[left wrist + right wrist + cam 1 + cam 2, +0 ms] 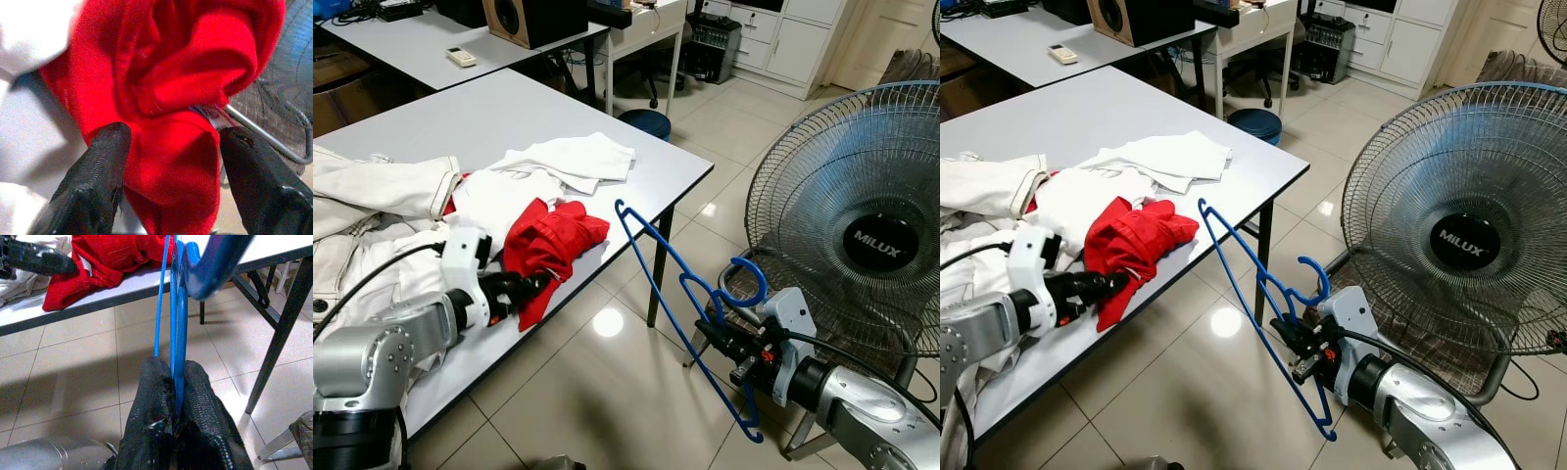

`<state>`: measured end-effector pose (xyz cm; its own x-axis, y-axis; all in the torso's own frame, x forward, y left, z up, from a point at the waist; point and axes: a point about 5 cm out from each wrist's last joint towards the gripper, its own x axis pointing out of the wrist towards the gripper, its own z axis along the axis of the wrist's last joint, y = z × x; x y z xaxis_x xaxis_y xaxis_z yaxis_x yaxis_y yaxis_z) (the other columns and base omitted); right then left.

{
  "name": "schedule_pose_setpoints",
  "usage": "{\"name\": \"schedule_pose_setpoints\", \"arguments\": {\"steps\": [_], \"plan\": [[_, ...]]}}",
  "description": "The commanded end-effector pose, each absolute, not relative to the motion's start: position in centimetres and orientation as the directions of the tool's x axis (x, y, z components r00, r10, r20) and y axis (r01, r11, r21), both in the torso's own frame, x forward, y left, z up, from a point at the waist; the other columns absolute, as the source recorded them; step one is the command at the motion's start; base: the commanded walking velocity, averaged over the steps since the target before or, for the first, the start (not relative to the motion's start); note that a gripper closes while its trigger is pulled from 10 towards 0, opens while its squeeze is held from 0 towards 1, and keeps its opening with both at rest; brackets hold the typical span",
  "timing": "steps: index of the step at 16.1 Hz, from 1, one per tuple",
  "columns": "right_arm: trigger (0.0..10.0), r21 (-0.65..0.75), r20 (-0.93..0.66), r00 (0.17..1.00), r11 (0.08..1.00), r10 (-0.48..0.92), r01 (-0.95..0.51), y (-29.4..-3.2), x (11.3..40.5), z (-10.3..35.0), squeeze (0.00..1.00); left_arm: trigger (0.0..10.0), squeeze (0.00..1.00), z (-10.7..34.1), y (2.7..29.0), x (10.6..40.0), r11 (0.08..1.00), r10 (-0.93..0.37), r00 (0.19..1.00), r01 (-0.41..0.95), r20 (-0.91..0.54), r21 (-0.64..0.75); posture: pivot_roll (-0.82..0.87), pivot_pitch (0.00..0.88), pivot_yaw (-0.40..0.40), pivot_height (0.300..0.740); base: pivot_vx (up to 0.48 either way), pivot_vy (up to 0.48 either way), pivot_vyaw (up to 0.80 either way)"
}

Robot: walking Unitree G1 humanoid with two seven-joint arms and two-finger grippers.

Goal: Hang hanger

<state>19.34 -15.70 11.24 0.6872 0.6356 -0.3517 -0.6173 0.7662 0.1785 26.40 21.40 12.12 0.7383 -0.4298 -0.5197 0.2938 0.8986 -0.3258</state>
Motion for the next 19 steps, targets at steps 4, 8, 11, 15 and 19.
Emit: {"name": "schedule_pose_setpoints", "arguments": {"steps": [4,8,11,15,19], "plan": [[10.0,0.162,-0.347,0.690,0.765,0.635,-0.623,-15.9,19.4,11.6,0.00,0.0,0.00,11.8,20.6,26.9,0.913,-0.405,0.754,0.299,-0.517,-0.279,-0.16,0.000,0.016,0.740,0.000,0.000,0.00],[10.0,0.162,-0.347,0.691,0.766,0.635,-0.623,-15.9,19.3,11.8,0.00,0.0,0.00,12.1,20.2,27.3,0.906,-0.414,0.779,0.305,-0.470,-0.292,-0.17,0.000,0.020,0.740,0.000,0.000,0.00],[10.0,0.162,-0.349,0.691,0.767,0.633,-0.621,-16.0,19.3,11.8,0.00,0.0,0.00,11.8,19.8,27.2,0.904,-0.419,0.775,0.309,-0.473,-0.295,-0.17,0.002,0.020,0.740,0.000,0.000,0.00],[10.0,0.160,-0.357,0.687,0.766,0.633,-0.623,-16.1,19.3,11.8,0.00,0.0,0.00,11.5,19.3,26.7,0.901,-0.433,0.749,0.346,-0.501,-0.260,-0.17,0.008,0.012,0.740,0.000,0.000,0.00],[10.0,0.157,-0.359,0.686,0.766,0.633,-0.624,-16.2,19.4,11.8,0.00,0.0,0.00,11.9,19.4,26.9,0.909,-0.417,0.766,0.363,-0.489,-0.206,-0.17,0.008,0.011,0.740,0.000,0.000,0.00]]}}
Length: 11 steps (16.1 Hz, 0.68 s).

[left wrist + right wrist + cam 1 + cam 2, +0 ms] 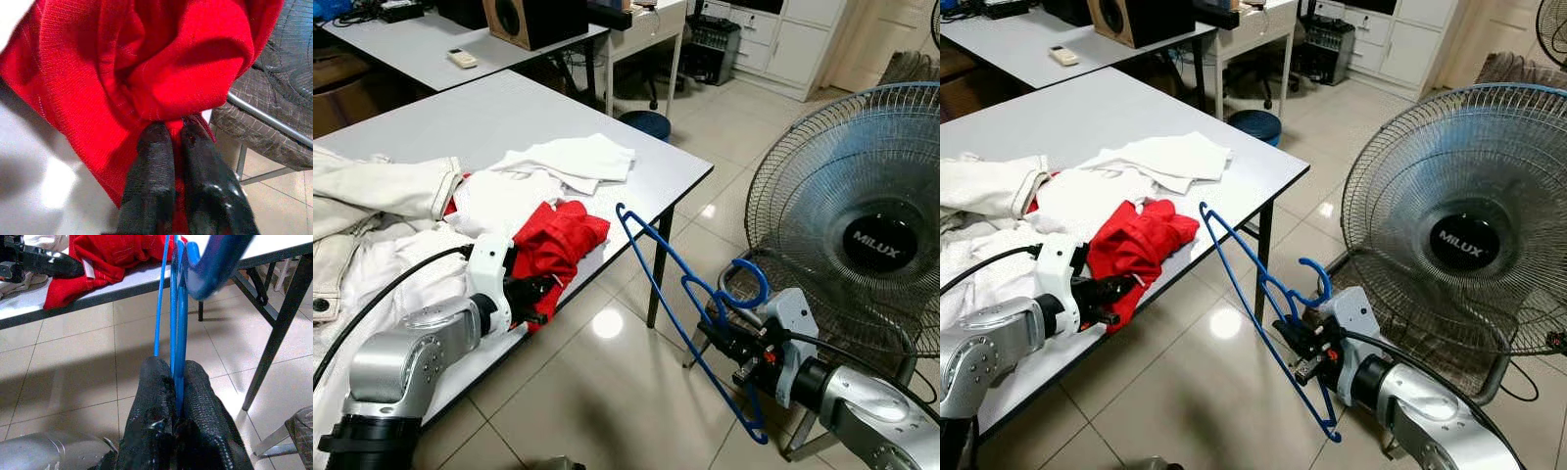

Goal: Hang hanger

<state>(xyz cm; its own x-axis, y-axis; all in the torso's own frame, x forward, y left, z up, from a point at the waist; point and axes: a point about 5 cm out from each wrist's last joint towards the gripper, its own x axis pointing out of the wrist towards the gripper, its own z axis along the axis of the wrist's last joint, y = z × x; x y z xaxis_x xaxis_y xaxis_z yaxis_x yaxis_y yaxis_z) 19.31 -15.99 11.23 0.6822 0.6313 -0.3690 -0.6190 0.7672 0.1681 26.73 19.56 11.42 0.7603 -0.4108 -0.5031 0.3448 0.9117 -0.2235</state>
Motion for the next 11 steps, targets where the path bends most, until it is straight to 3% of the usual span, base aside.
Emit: {"name": "schedule_pose_setpoints", "arguments": {"steps": [1,4,6,7,9,11], "plan": [[10.0,0.156,-0.358,0.687,0.767,0.632,-0.623,-16.2,19.5,11.8,0.00,0.0,0.00,12.7,19.6,27.5,0.913,-0.407,0.795,0.365,-0.450,-0.182,-0.17,0.003,0.012,0.740,0.000,0.000,0.00],[10.0,0.155,-0.353,0.692,0.768,0.630,-0.621,-16.1,19.7,11.7,0.00,0.0,0.00,16.1,20.1,29.4,0.925,-0.376,0.875,0.376,-0.304,-0.061,-0.17,0.000,0.012,0.740,0.000,0.000,0.00],[10.0,0.141,-0.339,0.695,0.764,0.634,-0.629,-16.2,20.1,11.5,0.00,0.0,0.00,19.7,20.3,31.1,0.915,-0.359,0.920,0.380,-0.160,0.133,-0.16,0.000,0.019,0.740,0.000,0.000,0.00],[10.0,0.140,-0.325,0.687,0.751,0.650,-0.645,-16.2,20.2,11.4,0.00,0.0,0.00,22.2,20.1,31.7,0.880,-0.389,0.919,0.393,-0.071,0.266,-0.16,0.000,0.025,0.740,0.000,0.000,0.00],[10.0,0.152,-0.278,0.674,0.724,0.685,-0.673,-16.2,20.3,11.4,0.00,0.0,0.00,26.7,19.8,32.2,0.724,-0.403,0.913,0.277,0.061,0.632,-0.16,0.000,0.038,0.740,0.000,0.000,0.00],[10.0,0.143,-0.186,0.706,0.730,0.683,-0.668,-16.0,20.7,12.8,0.00,0.0,0.00,29.1,18.9,32.3,0.587,-0.482,0.867,0.216,0.123,0.780,-0.16,0.000,0.048,0.740,0.000,0.000,0.00]]}}
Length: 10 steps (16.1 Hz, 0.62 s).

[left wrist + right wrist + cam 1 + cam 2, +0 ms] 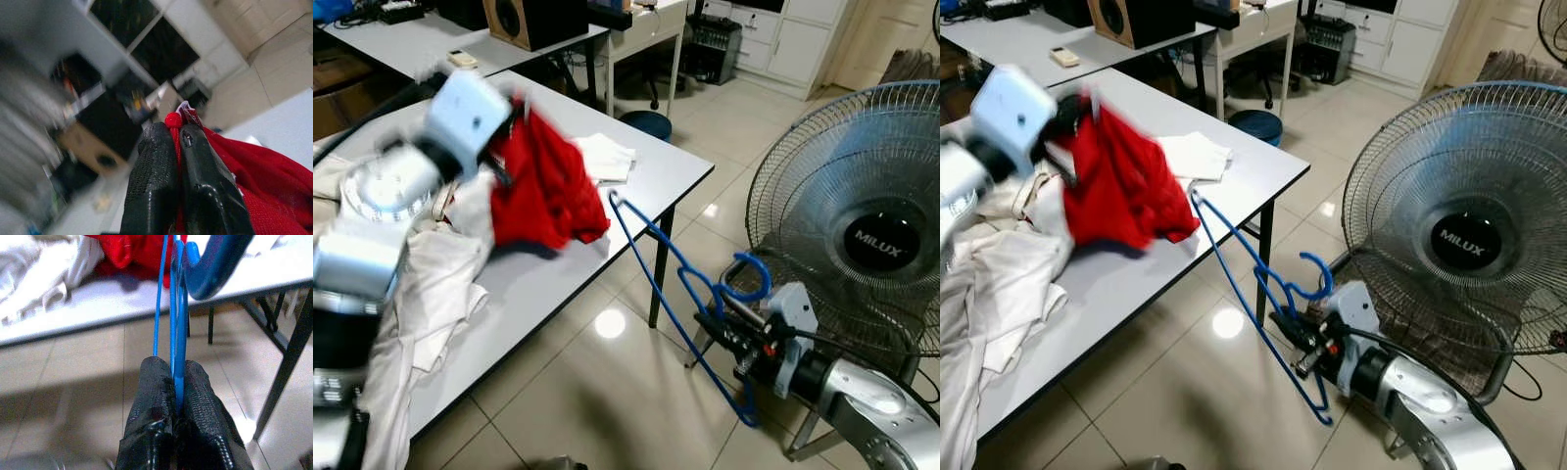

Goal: Hang hanger

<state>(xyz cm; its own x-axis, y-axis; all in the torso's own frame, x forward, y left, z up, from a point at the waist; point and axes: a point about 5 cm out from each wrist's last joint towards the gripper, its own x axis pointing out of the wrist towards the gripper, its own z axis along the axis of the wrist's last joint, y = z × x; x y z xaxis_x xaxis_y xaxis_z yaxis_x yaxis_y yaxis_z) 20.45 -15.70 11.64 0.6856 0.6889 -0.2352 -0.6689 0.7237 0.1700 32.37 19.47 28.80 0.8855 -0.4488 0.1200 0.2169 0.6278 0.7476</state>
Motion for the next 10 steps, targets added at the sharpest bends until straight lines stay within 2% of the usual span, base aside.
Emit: {"name": "schedule_pose_setpoints", "arguments": {"steps": [1,3,6,9,10], "plan": [[10.0,0.148,-0.141,0.718,0.731,0.682,-0.666,-15.8,21.1,13.4,0.00,0.0,0.00,28.7,18.7,32.5,0.548,-0.510,0.858,0.272,0.058,0.791,-0.15,0.000,0.056,0.740,0.000,0.000,0.00],[10.0,0.157,-0.110,0.704,0.711,0.702,-0.685,-15.0,21.5,14.3,0.00,0.0,0.00,27.1,18.0,32.5,0.497,-0.551,0.833,0.374,-0.048,0.783,-0.15,0.000,0.072,0.740,0.000,0.000,0.00],[10.0,0.160,-0.119,0.667,0.677,0.736,-0.719,-14.3,21.9,14.6,0.00,0.0,0.00,27.0,17.3,32.7,0.463,-0.583,0.812,0.369,-0.037,0.806,-0.14,0.000,0.070,0.740,0.000,0.000,0.00],[10.0,0.203,-0.192,0.645,0.673,0.740,-0.711,-13.9,22.9,13.8,0.00,0.0,0.00,27.8,16.1,32.3,0.454,-0.645,0.764,0.373,0.009,0.809,-0.13,0.000,0.052,0.740,0.000,0.000,0.00],[10.0,0.216,-0.230,0.628,0.668,0.743,-0.712,-14.0,22.9,13.3,0.00,0.0,0.00,27.8,16.3,32.3,0.454,-0.635,0.772,0.358,0.015,0.816,-0.12,0.000,0.041,0.740,0.000,0.000,0.00]]}}
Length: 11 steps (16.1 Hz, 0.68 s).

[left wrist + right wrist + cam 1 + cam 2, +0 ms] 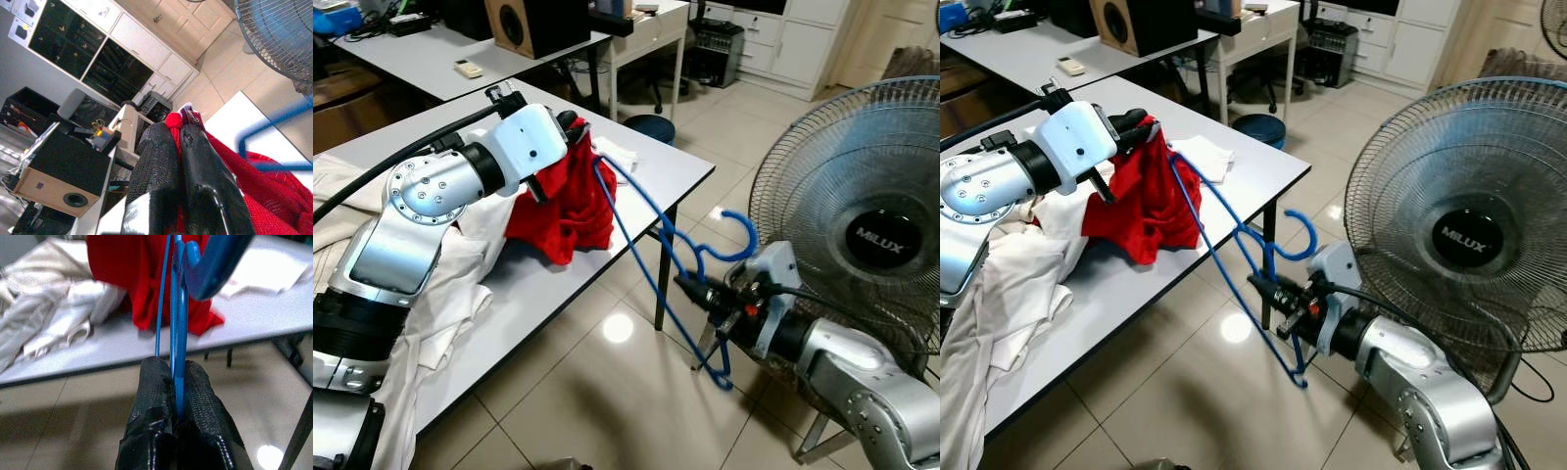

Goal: Hang hanger

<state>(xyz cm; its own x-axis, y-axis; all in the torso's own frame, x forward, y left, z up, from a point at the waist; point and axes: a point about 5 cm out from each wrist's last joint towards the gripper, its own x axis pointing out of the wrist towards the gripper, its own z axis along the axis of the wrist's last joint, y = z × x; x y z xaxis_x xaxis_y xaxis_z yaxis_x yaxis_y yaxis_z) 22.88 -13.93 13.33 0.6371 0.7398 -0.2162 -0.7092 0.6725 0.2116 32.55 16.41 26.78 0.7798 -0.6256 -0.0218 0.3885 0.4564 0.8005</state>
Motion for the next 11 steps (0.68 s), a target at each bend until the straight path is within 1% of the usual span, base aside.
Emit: {"name": "schedule_pose_setpoints", "arguments": {"steps": [1,3,5,9,11], "plan": [[10.0,0.230,-0.242,0.616,0.661,0.749,-0.714,-14.0,22.7,13.1,0.00,0.0,0.00,27.7,16.5,32.4,0.451,-0.628,0.778,0.348,0.015,0.822,-0.12,0.000,0.035,0.740,0.000,0.000,0.00],[10.0,0.246,-0.254,0.601,0.651,0.758,-0.718,-13.9,22.5,13.0,0.00,0.0,0.00,27.5,16.7,32.4,0.448,-0.627,0.779,0.349,0.011,0.823,-0.12,0.000,0.031,0.740,0.000,0.000,0.00],[10.0,0.265,-0.266,0.621,0.676,0.737,-0.688,-14.3,22.9,12.8,0.00,0.0,0.00,27.5,16.8,32.2,0.468,-0.633,0.774,0.343,0.038,0.814,-0.12,0.000,0.028,0.740,0.000,0.000,0.00],[10.0,0.325,-0.348,0.556,0.654,0.754,-0.683,-14.6,22.3,11.6,0.00,0.0,0.00,27.3,16.9,32.1,0.475,-0.633,0.772,0.323,0.063,0.819,-0.12,0.000,0.010,0.740,0.000,0.000,0.00],[10.0,0.329,-0.378,0.563,0.675,0.735,-0.661,-14.9,22.3,11.2,0.00,0.0,0.00,27.5,16.6,31.9,0.469,-0.653,0.753,0.322,0.078,0.822,-0.11,0.000,0.008,0.740,0.000,0.000,0.00]]}}
